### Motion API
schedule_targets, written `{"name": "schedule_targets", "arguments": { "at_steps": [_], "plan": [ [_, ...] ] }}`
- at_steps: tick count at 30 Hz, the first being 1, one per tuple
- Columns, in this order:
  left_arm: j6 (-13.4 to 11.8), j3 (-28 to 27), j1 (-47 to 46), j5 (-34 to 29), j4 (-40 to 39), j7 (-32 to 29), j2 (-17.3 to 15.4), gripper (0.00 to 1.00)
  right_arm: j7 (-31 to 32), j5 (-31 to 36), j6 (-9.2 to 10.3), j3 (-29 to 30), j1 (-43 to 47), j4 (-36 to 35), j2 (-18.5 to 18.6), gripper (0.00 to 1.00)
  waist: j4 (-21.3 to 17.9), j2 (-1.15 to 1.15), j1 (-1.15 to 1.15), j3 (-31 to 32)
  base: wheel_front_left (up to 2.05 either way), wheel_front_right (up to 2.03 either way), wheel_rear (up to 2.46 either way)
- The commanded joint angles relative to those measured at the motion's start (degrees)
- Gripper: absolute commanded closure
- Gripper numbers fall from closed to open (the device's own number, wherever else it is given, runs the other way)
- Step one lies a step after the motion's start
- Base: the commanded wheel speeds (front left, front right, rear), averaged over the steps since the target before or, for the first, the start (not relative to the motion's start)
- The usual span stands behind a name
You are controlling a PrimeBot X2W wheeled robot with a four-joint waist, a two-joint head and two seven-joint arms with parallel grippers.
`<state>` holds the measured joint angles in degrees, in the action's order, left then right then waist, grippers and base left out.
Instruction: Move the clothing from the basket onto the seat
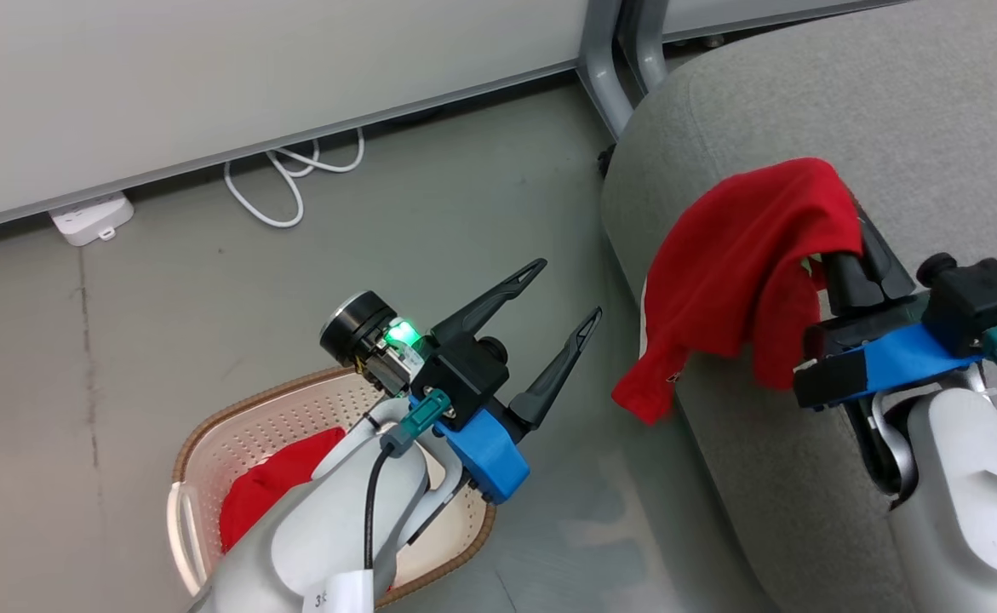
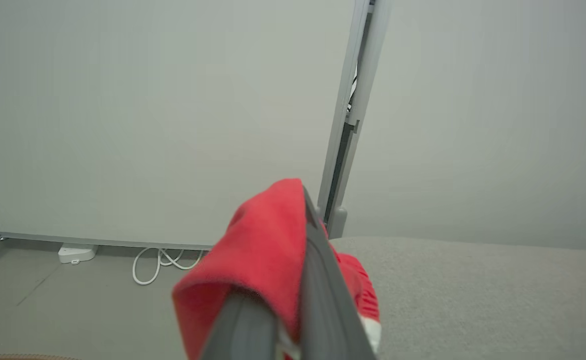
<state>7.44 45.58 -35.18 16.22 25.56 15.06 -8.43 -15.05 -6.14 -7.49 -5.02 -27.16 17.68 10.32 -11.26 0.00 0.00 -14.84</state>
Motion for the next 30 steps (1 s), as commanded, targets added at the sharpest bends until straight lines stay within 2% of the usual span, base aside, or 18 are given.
{"name": "schedule_targets", "arguments": {
  "at_steps": [1,16,22,30],
  "plan": [
    [0.1,0.7,-0.9,0.2,0.0,0.2,-0.3,0.0,-0.2,0.3,-0.01,1.1,1.0,-0.7,-0.5,1.0,-1.6,0.0,0.0,-0.9,0.0,0.0,0.0],
    [0.1,8.0,-2.5,1.6,0.4,0.2,-0.1,0.0,-0.2,0.7,-0.01,9.0,5.4,-3.1,-2.2,1.0,-6.3,0.0,0.0,-4.1,0.0,0.0,0.0],
    [0.1,8.8,-2.8,2.0,0.6,0.2,-0.1,0.0,-0.2,0.9,-0.01,9.3,5.8,-3.4,-2.8,1.0,-6.9,0.0,0.0,-4.6,0.0,0.0,0.0],
    [0.0,7.8,-3.2,2.0,-0.3,0.2,-0.7,0.0,-0.2,-0.2,-0.01,9.8,1.6,-5.0,-2.5,1.0,-7.2,0.0,0.0,-5.2,0.0,0.0,0.0]
  ]
}}
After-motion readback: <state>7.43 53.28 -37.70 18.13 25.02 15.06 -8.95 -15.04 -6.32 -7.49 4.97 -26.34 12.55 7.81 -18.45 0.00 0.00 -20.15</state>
